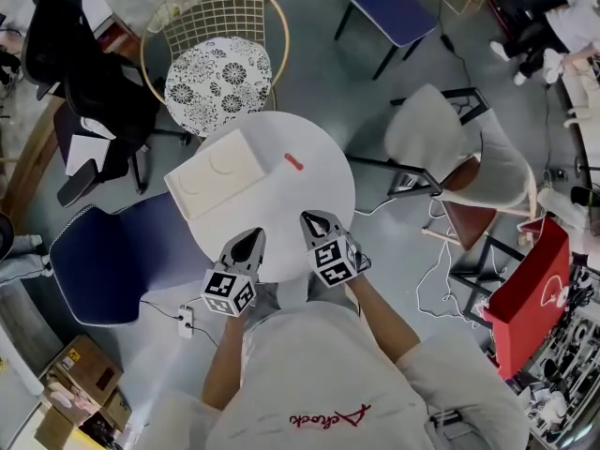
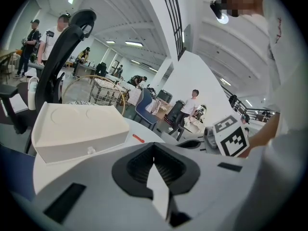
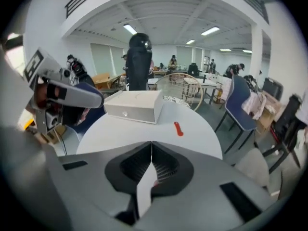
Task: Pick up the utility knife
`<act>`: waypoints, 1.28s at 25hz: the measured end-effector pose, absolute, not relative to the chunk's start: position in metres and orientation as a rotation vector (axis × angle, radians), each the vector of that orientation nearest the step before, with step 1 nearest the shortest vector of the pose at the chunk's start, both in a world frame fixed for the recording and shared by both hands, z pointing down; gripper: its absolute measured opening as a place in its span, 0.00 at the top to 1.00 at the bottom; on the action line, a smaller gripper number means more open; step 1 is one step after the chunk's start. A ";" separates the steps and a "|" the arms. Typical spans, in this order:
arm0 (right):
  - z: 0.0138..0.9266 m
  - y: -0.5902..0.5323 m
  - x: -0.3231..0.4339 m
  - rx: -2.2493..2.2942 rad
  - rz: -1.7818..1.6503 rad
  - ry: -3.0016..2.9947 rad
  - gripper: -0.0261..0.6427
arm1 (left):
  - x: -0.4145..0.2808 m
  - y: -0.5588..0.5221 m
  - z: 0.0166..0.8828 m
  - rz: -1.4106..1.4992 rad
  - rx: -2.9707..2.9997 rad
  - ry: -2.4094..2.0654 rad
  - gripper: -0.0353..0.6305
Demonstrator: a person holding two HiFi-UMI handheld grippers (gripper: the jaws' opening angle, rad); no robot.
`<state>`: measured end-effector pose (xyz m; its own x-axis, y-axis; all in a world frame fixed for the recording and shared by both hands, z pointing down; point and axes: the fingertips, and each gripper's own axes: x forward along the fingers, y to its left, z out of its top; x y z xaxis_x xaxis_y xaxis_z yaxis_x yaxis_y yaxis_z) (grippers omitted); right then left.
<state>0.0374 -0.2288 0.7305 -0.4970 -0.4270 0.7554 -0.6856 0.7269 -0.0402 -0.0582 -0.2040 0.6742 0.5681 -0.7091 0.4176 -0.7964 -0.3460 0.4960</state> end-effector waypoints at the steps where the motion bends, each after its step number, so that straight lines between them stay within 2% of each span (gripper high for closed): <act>1: 0.732 -0.229 0.037 0.803 0.365 -2.157 0.94 | -0.058 -0.204 0.674 0.166 2.130 -1.200 0.93; 5: 0.740 -0.226 0.037 0.693 0.193 -2.127 0.94 | -0.059 -0.201 0.675 0.164 2.123 -1.205 0.93; 11: 0.739 -0.228 0.033 0.711 0.390 -2.180 0.93 | -0.061 -0.200 0.675 0.149 2.116 -1.205 0.93; 13: 0.741 -0.227 0.033 0.715 0.446 -2.183 0.78 | -0.062 -0.200 0.675 0.148 2.118 -1.203 0.93; 14: 0.742 -0.226 0.034 0.717 0.452 -2.177 0.76 | -0.062 -0.199 0.676 0.149 2.119 -1.201 0.93; 23: 0.754 -0.237 0.035 0.718 0.461 -2.130 0.76 | -0.064 -0.203 0.677 0.145 2.111 -1.199 0.93; 32: 0.780 -0.297 0.023 0.710 0.422 -2.083 0.76 | -0.072 -0.200 0.681 0.137 2.079 -1.220 0.93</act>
